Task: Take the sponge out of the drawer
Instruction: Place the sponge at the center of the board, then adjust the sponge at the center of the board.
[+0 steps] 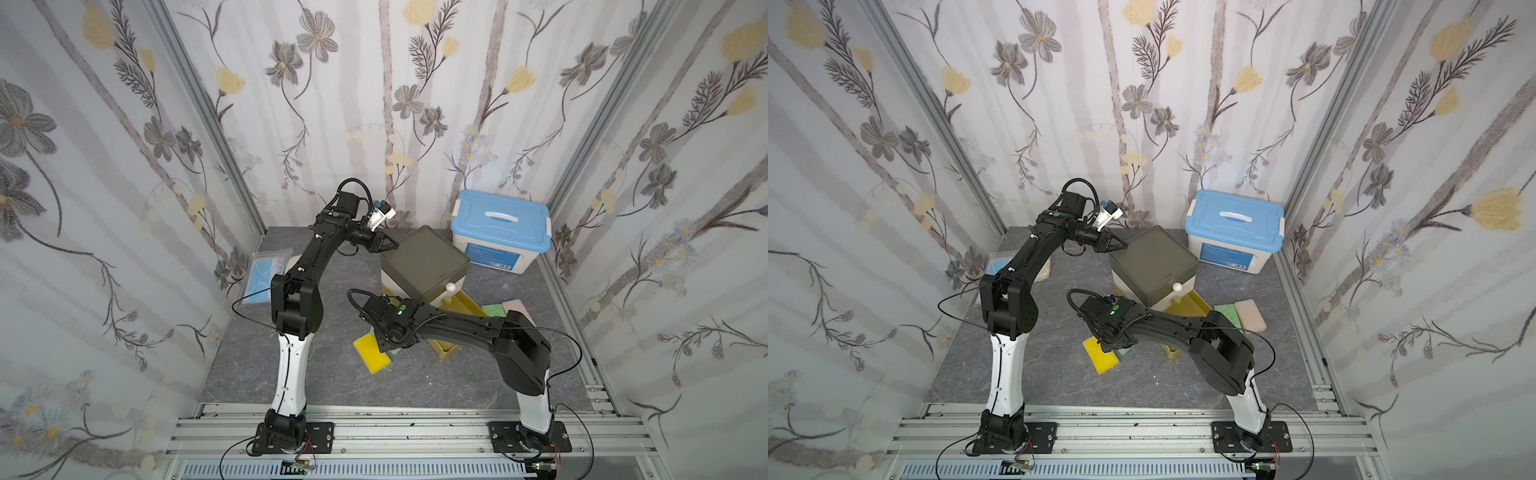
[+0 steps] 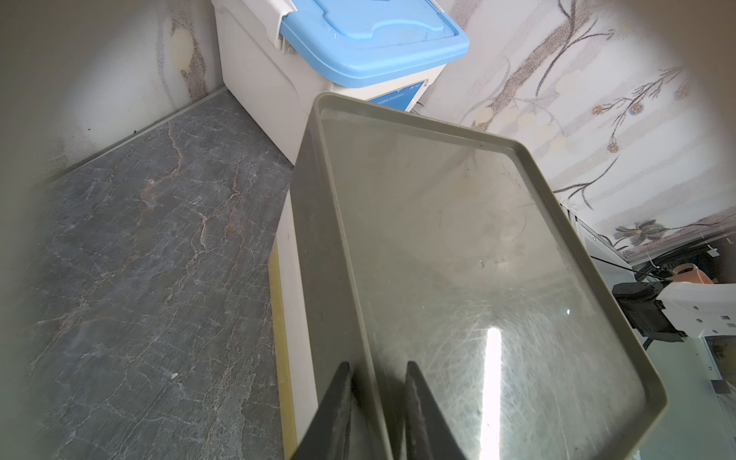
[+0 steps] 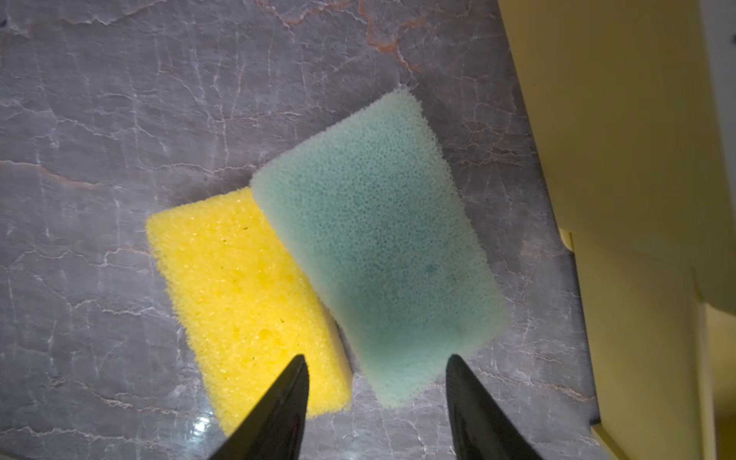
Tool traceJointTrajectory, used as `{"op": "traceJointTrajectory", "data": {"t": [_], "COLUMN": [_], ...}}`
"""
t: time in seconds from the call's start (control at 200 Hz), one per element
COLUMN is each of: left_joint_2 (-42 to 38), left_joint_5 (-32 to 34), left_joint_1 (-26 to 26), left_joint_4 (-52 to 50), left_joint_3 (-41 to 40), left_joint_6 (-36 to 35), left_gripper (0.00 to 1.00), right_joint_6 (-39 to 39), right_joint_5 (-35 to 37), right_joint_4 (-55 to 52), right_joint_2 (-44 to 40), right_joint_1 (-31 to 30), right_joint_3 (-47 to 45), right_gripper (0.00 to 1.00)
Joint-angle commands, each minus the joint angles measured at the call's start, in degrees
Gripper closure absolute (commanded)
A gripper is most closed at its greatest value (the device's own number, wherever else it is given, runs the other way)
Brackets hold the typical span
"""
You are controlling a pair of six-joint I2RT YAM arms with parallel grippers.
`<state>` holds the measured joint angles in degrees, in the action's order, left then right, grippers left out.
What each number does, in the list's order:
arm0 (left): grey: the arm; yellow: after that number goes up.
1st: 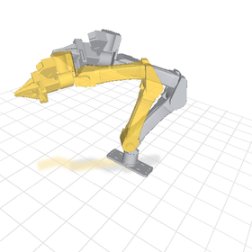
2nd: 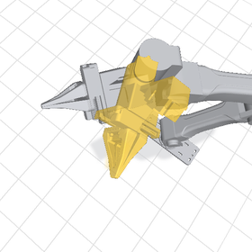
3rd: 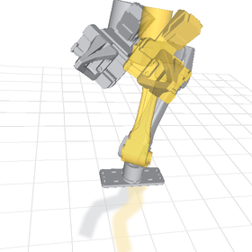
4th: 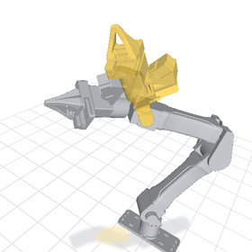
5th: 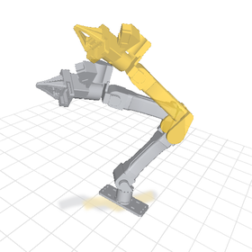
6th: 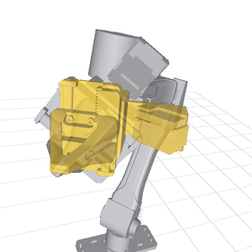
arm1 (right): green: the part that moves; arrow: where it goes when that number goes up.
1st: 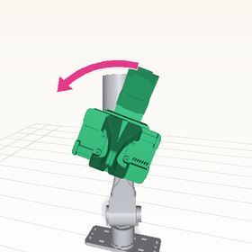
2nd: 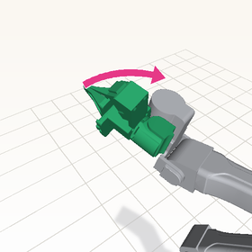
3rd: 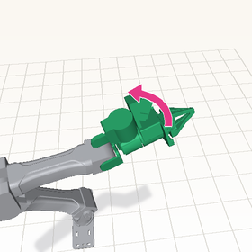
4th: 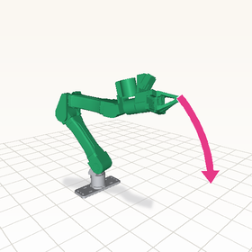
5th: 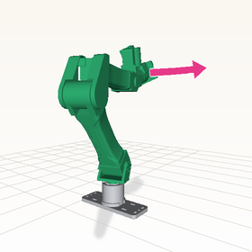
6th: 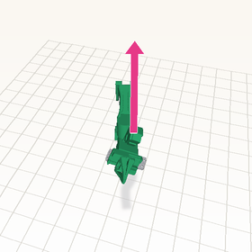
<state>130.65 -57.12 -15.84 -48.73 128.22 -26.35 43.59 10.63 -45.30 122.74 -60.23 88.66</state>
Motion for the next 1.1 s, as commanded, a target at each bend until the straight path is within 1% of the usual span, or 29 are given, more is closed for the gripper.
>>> {"op": "traceJointTrajectory", "data": {"t": [0.0, 0.085, 0.15, 0.215, 0.32, 0.375, 0.42, 0.47, 0.54, 0.63, 0.685, 0.894, 1.094], "left_joint_2": [0.6, 0.6, 0.8, 1.0, 0.8, 0.8, 0.9, 1.0, 1.0, 0.8, 0.8, 0.5, 0.1], "left_joint_5": [2.3, 2.2, 2.2, 2.0, 2.3, 2.1, 2.0, 2.2, 2.2, 2.3, 2.3, 1.2, 0.9], "left_joint_1": [-0.2, -0.2, -0.2, -0.2, -0.1, -0.1, -0.1, -0.2, -0.2, -0.1, -0.1, 0.6, 0.9], "left_joint_4": [-6.1, -6.1, -6.0, -5.9, -6.0, -6.0, -6.0, -6.0, -6.0, -6.1, -6.2, -5.9, -5.9], "left_joint_3": [-0.5, -0.5, -0.5, -0.5, -0.5, -0.4, -0.4, -0.4, -0.4, -0.5, -0.5, -0.5, -0.4], "left_joint_6": [-1.6, -1.6, -1.5, -1.4, -1.6, -1.5, -1.5, -1.5, -1.5, -1.6, -1.6, -1.3, -1.4], "left_gripper": [0.75, 0.75, 0.75, 0.75, 0.75, 0.75, 0.75, 0.75, 0.75, 0.75, 0.75, 0.75, 0.75], "right_joint_6": [-0.5, -0.6, -0.7, -0.7, -0.9, -0.8, -1.3, -1.7, -1.9, -1.9, -2.0, -4.8, -7.5], "right_joint_5": [0.5, 1.6, 4.5, 6.8, 10.1, 9.9, 9.0, 7.6, 3.5, 1.1, -1.3, -6.1, -7.2], "right_joint_4": [-1.6, -1.6, -2.4, -4.1, -4.7, -3.0, -2.0, -0.2, 4.6, 10.1, 12.3, 12.0, 9.7], "right_joint_2": [0.7, -0.5, -3.3, -6.8, -13.9, -17.0, -17.9, -17.5, -15.8, -13.1, -10.9, -3.6, 1.1], "right_joint_1": [0.0, -0.4, -1.0, -0.9, -1.3, -1.3, -1.4, -1.7, -2.4, -4.2, -4.2, -3.5, -2.1], "right_joint_3": [0.8, 0.8, 0.8, 0.8, -2.3, -5.0, -6.1, -7.4, -8.6, -7.8, -7.1, -3.1, 0.5], "right_gripper": [0.43, 0.44, 0.44, 0.51, 0.71, 0.90, 1.00, 1.00, 1.00, 1.00, 1.00, 1.00, 1.00]}}
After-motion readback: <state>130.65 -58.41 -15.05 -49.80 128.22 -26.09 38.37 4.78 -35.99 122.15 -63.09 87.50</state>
